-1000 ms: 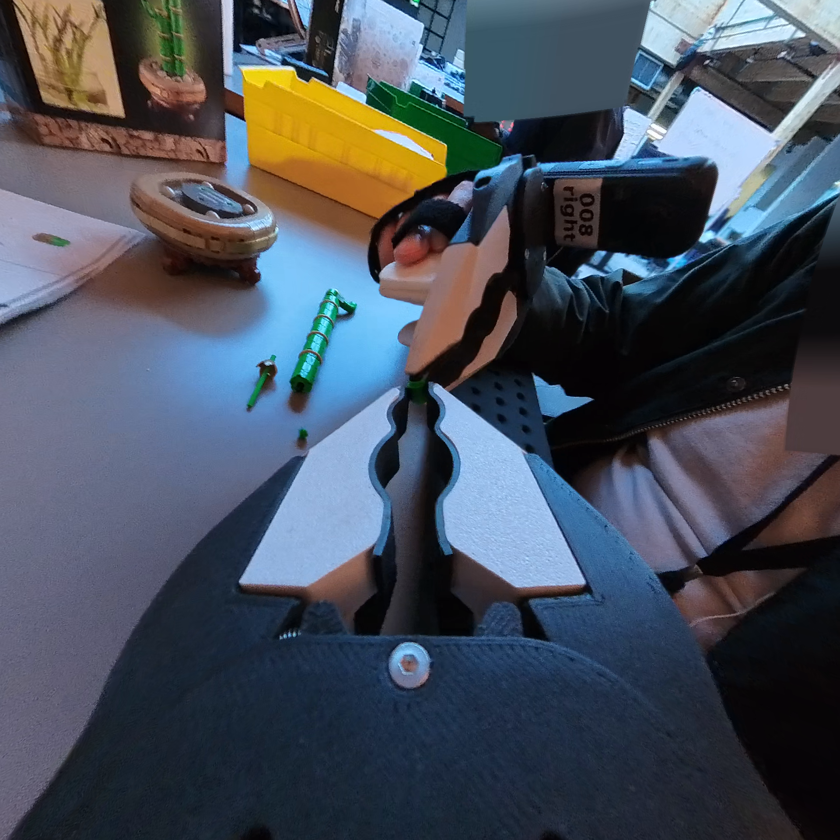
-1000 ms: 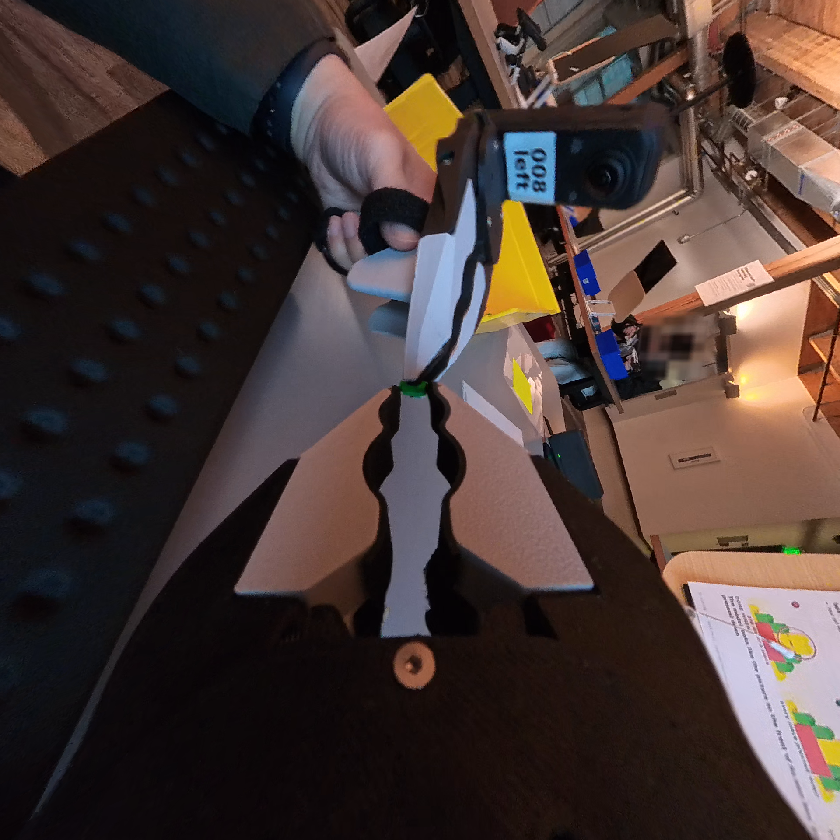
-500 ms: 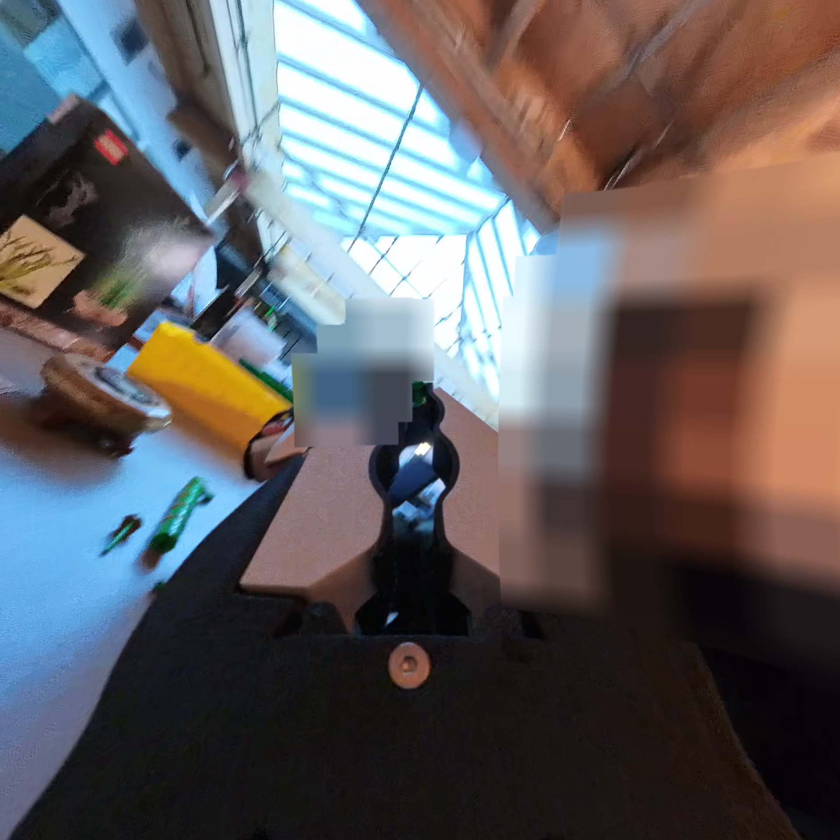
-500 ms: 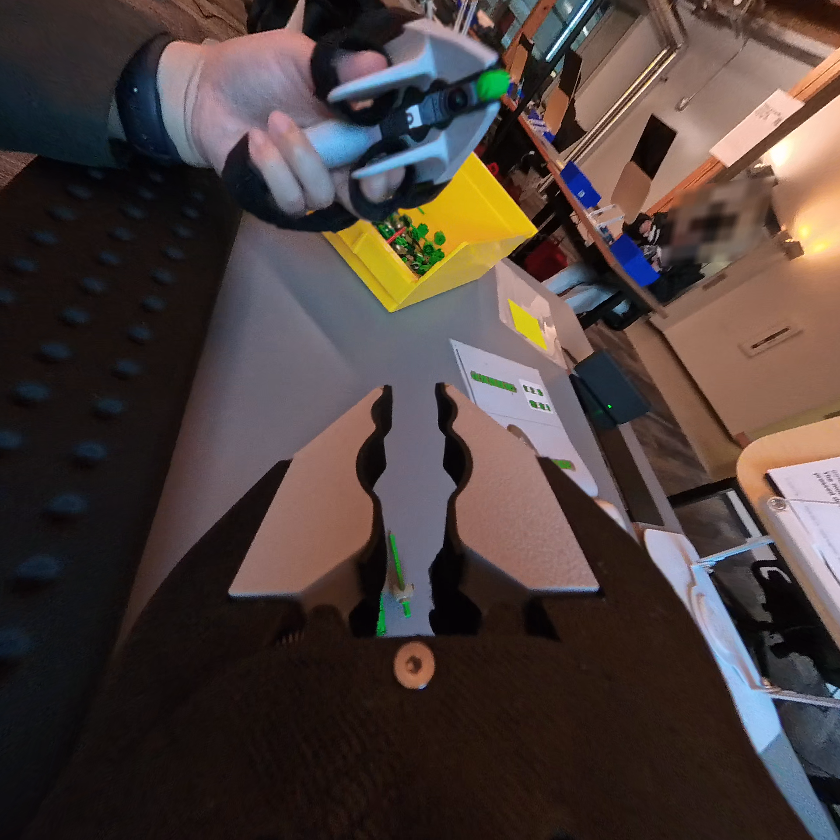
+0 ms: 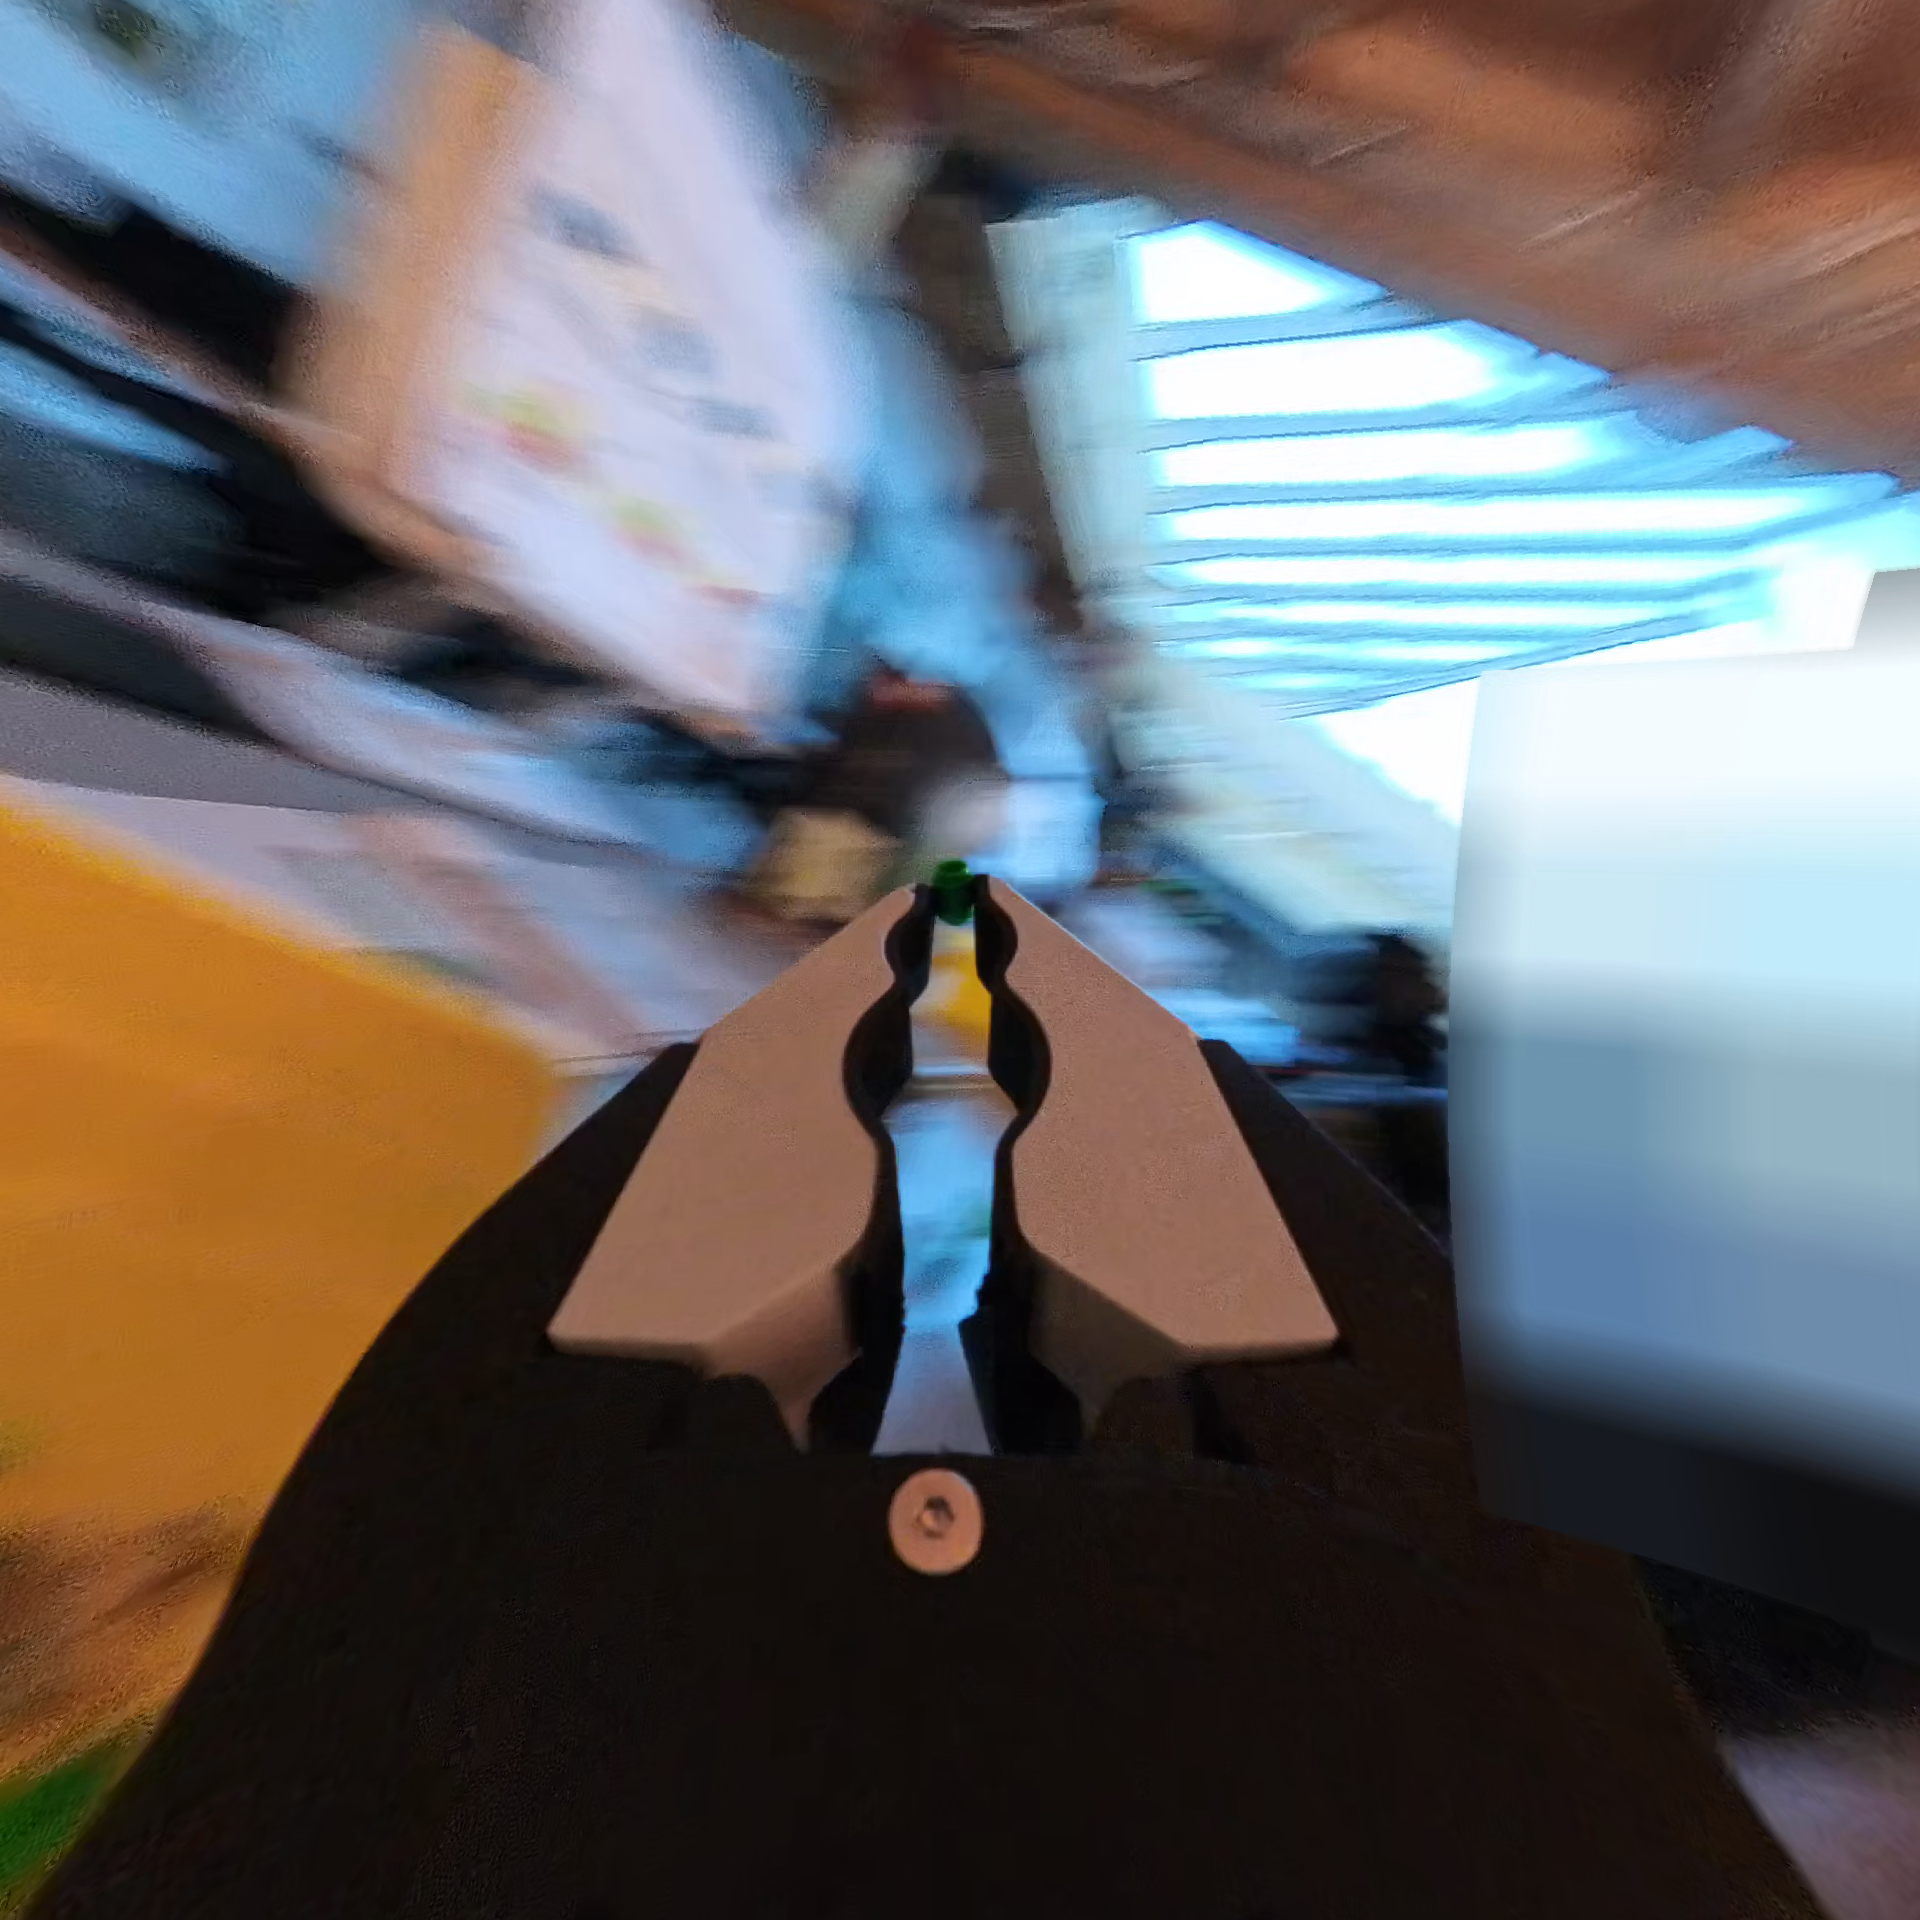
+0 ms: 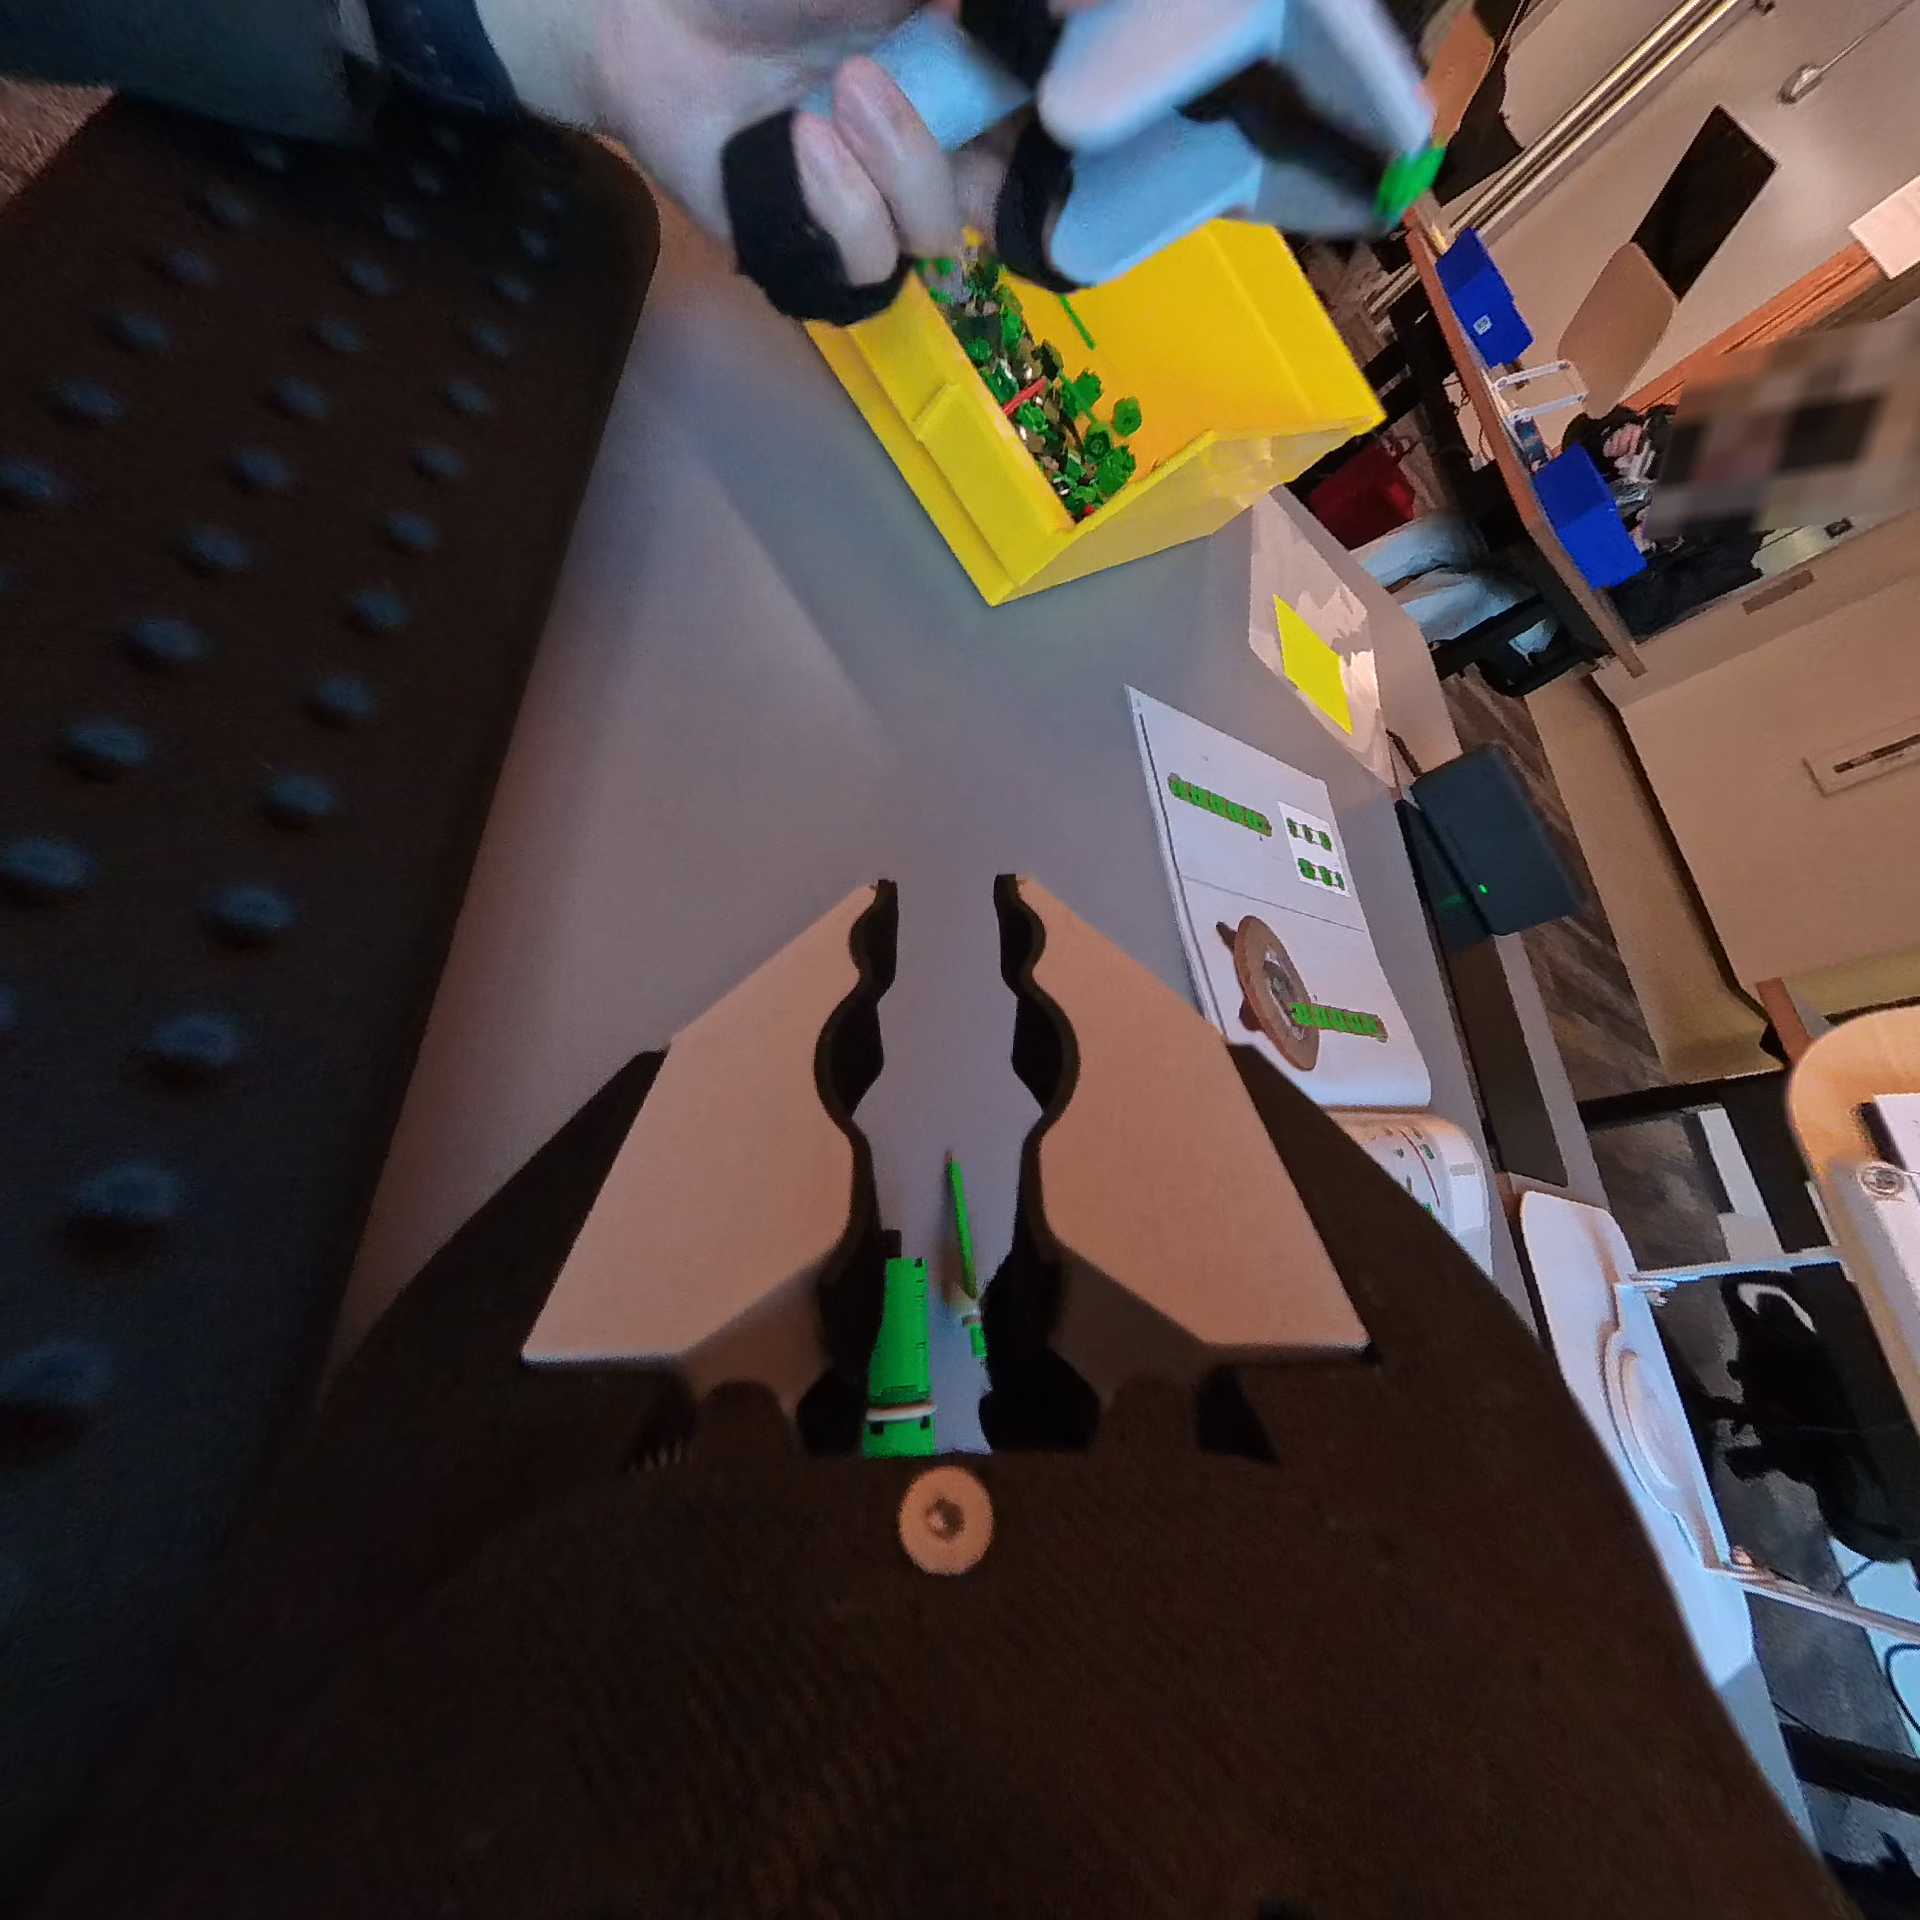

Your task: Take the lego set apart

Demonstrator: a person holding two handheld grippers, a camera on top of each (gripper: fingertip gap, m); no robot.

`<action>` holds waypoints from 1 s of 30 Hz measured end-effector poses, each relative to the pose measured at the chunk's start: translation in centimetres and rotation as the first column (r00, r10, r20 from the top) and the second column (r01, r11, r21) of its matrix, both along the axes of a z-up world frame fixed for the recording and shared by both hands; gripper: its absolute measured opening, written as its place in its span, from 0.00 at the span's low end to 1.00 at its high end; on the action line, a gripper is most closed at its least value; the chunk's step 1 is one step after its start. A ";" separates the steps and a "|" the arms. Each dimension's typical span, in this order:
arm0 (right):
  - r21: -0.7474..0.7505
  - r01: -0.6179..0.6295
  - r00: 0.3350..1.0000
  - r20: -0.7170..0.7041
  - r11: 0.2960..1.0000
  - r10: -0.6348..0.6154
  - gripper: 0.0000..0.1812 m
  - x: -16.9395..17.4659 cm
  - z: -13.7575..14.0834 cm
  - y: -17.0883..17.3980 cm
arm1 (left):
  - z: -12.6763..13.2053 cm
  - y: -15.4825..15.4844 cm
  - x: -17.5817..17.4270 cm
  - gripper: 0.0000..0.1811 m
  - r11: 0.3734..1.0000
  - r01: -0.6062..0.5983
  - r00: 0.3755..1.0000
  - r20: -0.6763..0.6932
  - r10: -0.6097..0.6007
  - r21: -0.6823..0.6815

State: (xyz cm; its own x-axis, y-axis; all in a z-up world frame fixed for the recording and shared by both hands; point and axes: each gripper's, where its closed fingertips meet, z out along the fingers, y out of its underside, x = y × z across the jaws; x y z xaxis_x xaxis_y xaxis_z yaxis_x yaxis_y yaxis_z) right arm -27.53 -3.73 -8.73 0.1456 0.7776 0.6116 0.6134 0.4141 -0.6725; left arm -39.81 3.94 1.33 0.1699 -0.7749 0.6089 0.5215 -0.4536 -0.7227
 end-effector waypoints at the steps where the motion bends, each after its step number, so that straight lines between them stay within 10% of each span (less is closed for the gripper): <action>1: 0.002 0.001 1.000 0.014 1.000 -0.001 0.10 0.0 -0.3 0.0 | -2.1 2.3 -2.1 0.03 0.966 -0.259 0.943 -0.213 0.258 0.024; 4: -0.001 0.000 0.999 0.050 1.000 0.000 0.10 0.0 -0.9 0.0 | -5.6 5.0 -10.9 0.03 0.635 -0.733 0.397 -0.604 0.691 0.244; 8: -0.001 0.012 0.996 0.084 1.000 -0.011 0.10 0.2 -1.5 0.3 | -8.1 5.3 -13.2 0.06 0.546 -0.800 0.209 -0.738 0.642 0.248; 10: 0.002 0.055 0.995 0.085 0.998 -0.055 0.10 0.8 -1.4 1.0 | -8.7 5.6 -13.1 0.25 0.553 -0.797 0.193 -0.763 0.616 0.244; 14: -0.068 0.226 0.974 0.039 0.972 -0.224 0.10 3.0 -0.9 3.8 | -7.4 5.6 -12.8 0.26 0.542 -0.799 0.223 -0.706 0.672 0.262; 19: -0.293 0.328 0.940 0.012 0.898 -0.340 0.12 4.9 -1.9 5.1 | -1.1 3.0 -8.6 0.23 0.597 -0.685 0.456 -0.393 0.798 0.417; 23: -0.387 0.299 0.954 0.090 0.872 -0.287 0.12 4.3 -4.1 4.0 | -2.3 2.4 -3.7 0.24 0.750 -0.484 0.586 -0.470 0.660 0.451; 30: -0.474 0.252 0.966 0.182 0.844 -0.186 0.12 3.0 -6.6 1.9 | -5.6 2.2 -0.1 0.05 0.843 -0.298 0.538 -0.651 0.535 0.447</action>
State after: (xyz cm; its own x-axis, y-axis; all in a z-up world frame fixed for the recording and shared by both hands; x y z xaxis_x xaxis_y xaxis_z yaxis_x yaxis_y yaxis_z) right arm -24.57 -1.85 -15.31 0.2966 0.9370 0.1845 0.7403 -0.1036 -0.6642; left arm -39.92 6.19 -4.32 0.8023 -0.5910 -0.0839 -0.1546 -0.0699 -0.9855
